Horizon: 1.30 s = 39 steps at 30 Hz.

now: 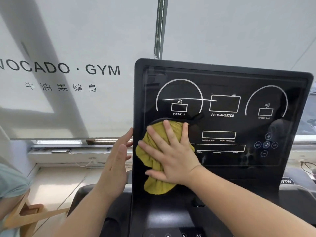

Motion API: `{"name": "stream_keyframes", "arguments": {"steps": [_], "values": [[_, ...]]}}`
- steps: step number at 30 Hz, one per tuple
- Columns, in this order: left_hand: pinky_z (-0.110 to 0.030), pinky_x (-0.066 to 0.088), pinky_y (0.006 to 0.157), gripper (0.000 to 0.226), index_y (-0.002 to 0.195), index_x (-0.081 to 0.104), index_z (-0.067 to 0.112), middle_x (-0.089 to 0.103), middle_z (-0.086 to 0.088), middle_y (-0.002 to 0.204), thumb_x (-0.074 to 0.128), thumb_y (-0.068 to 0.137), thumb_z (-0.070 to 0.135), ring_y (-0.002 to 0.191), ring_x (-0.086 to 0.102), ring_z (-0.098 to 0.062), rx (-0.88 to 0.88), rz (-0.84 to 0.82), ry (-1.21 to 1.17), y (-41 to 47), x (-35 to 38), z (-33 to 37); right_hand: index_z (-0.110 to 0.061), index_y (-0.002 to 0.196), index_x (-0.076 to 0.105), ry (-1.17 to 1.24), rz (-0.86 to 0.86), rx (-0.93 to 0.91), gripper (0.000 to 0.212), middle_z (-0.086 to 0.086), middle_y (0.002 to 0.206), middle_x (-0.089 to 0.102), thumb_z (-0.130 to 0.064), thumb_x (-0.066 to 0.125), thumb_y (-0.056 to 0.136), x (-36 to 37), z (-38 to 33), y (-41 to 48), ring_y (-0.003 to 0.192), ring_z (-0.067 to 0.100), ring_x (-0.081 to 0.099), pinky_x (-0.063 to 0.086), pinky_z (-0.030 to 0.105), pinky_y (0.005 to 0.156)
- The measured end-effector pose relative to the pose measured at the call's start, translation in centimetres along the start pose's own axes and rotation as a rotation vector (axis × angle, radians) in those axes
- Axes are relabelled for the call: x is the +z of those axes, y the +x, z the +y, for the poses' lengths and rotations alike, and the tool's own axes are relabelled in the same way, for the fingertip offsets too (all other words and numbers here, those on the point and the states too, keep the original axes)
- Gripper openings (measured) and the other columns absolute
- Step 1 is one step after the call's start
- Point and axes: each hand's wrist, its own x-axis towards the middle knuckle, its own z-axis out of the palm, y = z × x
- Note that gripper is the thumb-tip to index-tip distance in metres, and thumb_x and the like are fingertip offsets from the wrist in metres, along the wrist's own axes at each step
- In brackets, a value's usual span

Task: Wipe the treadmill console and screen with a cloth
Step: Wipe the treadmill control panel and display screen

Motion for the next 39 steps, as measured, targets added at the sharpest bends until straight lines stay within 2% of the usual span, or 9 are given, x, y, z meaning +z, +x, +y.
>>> {"name": "stream_keyframes", "arguments": {"steps": [3,9,13,16,20,25,27,35,39], "values": [[-0.051,0.043,0.111,0.080,0.151,0.040,0.041,0.047,0.021,0.153,0.026,0.087,0.085,0.138,0.047,-0.007,-0.007,-0.003,0.029,0.1,-0.2,0.2,-0.035,0.163,0.021,-0.051,0.040,-0.023,0.092,0.013,0.171,0.006,-0.085,0.036,0.087,-1.3,3.3,1.8,0.153,0.053,-0.003,0.000,0.080,0.115],[-0.043,0.042,0.111,0.053,0.150,0.038,0.049,0.044,0.028,0.152,0.019,0.101,0.054,0.137,0.045,0.002,-0.022,-0.035,0.074,0.0,-0.5,0.5,-0.034,0.163,0.019,-0.052,0.118,0.260,0.089,0.018,0.171,0.011,-0.082,0.035,0.090,-6.8,10.9,10.5,0.155,0.049,0.006,0.002,0.072,0.120],[-0.050,0.042,0.111,0.059,0.150,0.040,0.048,0.047,0.023,0.152,0.017,0.097,0.062,0.137,0.046,-0.002,-0.039,-0.032,0.030,0.1,-0.4,0.5,-0.033,0.164,0.013,-0.039,0.094,0.352,0.093,0.020,0.171,0.004,-0.083,0.033,0.088,-6.6,8.6,11.2,0.155,0.050,0.002,0.001,0.073,0.119],[-0.051,0.044,0.109,0.075,0.153,0.038,0.035,0.046,0.013,0.155,0.019,0.084,0.059,0.137,0.046,-0.009,0.011,-0.032,0.064,0.0,-0.4,0.3,-0.034,0.164,0.011,-0.029,0.048,0.326,0.094,0.021,0.171,-0.002,-0.083,0.034,0.087,-5.3,5.0,9.2,0.152,0.056,-0.002,-0.001,0.079,0.114],[-0.046,0.047,0.100,0.089,0.141,0.056,0.037,0.061,0.015,0.139,0.020,0.081,0.093,0.126,0.057,-0.009,-0.023,0.106,-0.046,0.2,0.3,0.2,-0.036,0.163,0.017,0.036,0.022,0.255,0.095,0.017,0.171,-0.003,-0.084,0.041,0.085,-2.0,-0.3,4.1,0.153,0.054,-0.002,-0.002,0.080,0.114],[-0.038,0.051,0.089,0.060,0.134,0.059,0.037,0.065,0.024,0.127,0.019,0.095,0.060,0.114,0.062,-0.002,0.021,0.212,0.052,0.4,0.6,0.1,-0.041,0.161,0.023,0.059,-0.016,0.107,0.092,0.009,0.172,0.004,-0.083,0.046,0.083,0.3,-2.3,-0.8,0.154,0.048,0.003,-0.003,0.075,0.118],[-0.036,0.051,0.088,0.063,0.132,0.060,0.036,0.066,0.024,0.124,0.020,0.093,0.064,0.113,0.062,-0.003,0.012,0.219,0.046,0.6,0.7,0.2,-0.042,0.161,0.022,0.043,-0.005,0.089,0.091,0.008,0.172,0.005,-0.084,0.045,0.083,0.0,-0.5,-0.7,0.155,0.048,0.005,0.000,0.075,0.118],[-0.039,0.049,0.096,0.048,0.124,0.057,0.046,0.064,0.029,0.122,0.021,0.096,0.062,0.115,0.060,0.000,0.055,0.263,0.128,0.3,1.8,1.0,-0.040,0.163,0.011,-0.004,0.092,0.450,0.093,0.011,0.173,0.004,-0.088,0.029,0.085,-6.9,11.1,10.3,0.155,0.049,0.002,0.001,0.077,0.116],[-0.050,0.045,0.106,0.062,0.135,0.055,0.026,0.062,0.010,0.132,0.023,0.096,0.061,0.123,0.056,-0.013,0.079,0.286,0.282,0.4,2.3,1.3,-0.036,0.164,0.009,0.027,0.108,0.505,0.093,0.013,0.173,0.002,-0.085,0.029,0.087,-6.3,9.4,10.1,0.156,0.048,-0.001,0.002,0.077,0.116]]}}
